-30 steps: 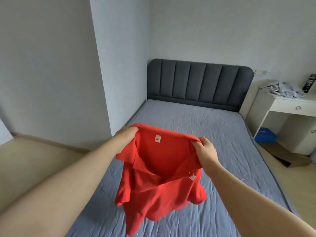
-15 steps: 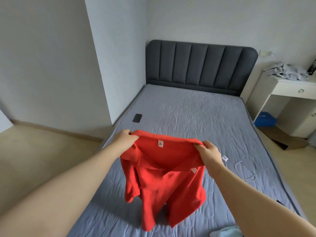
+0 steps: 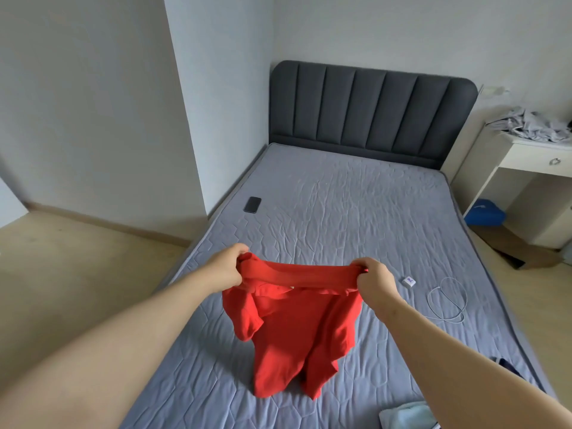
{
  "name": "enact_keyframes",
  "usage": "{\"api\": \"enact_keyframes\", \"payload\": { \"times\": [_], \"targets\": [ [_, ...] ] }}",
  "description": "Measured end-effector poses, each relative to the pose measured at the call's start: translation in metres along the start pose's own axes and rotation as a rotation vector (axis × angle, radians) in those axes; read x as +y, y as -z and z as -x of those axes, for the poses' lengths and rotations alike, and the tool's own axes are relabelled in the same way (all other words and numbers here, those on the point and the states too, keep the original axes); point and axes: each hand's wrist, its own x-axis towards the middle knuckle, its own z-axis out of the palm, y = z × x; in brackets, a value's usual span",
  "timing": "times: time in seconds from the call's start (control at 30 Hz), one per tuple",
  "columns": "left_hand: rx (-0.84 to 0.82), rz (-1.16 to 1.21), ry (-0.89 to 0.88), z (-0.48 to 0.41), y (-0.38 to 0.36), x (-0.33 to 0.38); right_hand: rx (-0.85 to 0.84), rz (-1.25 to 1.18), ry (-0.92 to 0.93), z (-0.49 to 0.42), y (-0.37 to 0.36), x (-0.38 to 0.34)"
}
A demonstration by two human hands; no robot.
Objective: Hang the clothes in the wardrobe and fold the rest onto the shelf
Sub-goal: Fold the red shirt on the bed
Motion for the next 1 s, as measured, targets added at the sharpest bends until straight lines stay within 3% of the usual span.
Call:
{"api": "enact_keyframes", "payload": {
  "times": [0.23, 0.33, 0.43, 0.63, 0.73, 0.8, 0.87, 1.0],
  "targets": [
    [0.288, -0.001, -0.077, -0.004, -0.001, -0.023, 0.104, 0.091, 0.131, 0.003, -0.009, 0.001],
    [0.337, -0.007, -0.039, 0.001, -0.001, -0.025, 0.159, 0.140, 0.078, 0.005, -0.012, 0.000],
    [0.312, 0.090, -0.009, 0.002, -0.001, -0.021, 0.132, -0.031, 0.009, 0.011, -0.013, -0.002],
    [0.205, 0.285, -0.072, 0.014, 0.020, 0.004, 0.282, -0.102, 0.158, 0.023, 0.003, -0.021],
    [0.152, 0.530, -0.100, 0.021, 0.035, 0.027, 0.083, -0.334, 0.067, 0.028, 0.021, -0.041],
    [0.046, 0.641, -0.029, 0.023, 0.046, 0.037, -0.178, -0.492, -0.105, 0.031, 0.036, -0.048],
    [-0.123, 0.613, 0.101, 0.028, 0.057, 0.044, -0.364, -0.480, -0.261, 0.036, 0.048, -0.050],
    [-0.433, 0.506, 0.225, 0.027, 0.070, 0.051, -0.427, -0.431, -0.325, 0.030, 0.060, -0.048]
  ]
}}
